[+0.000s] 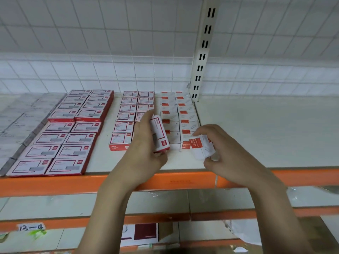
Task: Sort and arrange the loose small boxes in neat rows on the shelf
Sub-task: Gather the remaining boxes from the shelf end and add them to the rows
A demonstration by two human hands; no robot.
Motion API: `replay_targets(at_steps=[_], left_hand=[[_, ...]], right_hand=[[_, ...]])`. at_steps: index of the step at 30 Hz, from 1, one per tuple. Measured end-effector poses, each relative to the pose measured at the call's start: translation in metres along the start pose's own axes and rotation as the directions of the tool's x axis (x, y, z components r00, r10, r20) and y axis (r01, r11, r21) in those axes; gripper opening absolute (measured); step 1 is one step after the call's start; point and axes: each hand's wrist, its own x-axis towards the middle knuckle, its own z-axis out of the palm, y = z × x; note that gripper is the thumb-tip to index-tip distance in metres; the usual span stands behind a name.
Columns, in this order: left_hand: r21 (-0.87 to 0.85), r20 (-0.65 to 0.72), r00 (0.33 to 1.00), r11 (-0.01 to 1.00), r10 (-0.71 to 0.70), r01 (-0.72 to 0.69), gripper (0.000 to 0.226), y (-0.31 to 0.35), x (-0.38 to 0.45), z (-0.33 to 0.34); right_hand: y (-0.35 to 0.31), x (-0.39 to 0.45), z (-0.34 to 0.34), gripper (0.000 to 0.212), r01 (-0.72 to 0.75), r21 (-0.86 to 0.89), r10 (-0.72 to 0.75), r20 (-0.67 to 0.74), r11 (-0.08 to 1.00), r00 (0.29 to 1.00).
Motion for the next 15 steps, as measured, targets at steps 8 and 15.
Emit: replay_targets(at_steps=[8, 15], left_hand=[[0.063, -0.176, 0.984, 0.998, -0.012, 0.024, 0.07, 0.001, -0.005, 0.013], [0.049, -0.189, 0.981, 0.998, -0.038, 0.048, 0.072, -0.001, -0.007, 0.016]], right_hand=[[0.003, 0.0, -0.006, 0.038, -0.014, -0.123, 0.008, -0.044, 0.992, 0.999], [0.004, 0.0, -0.002, 0.024, -0.033, -0.081, 0.033, -0.001, 0.996, 0.999]])
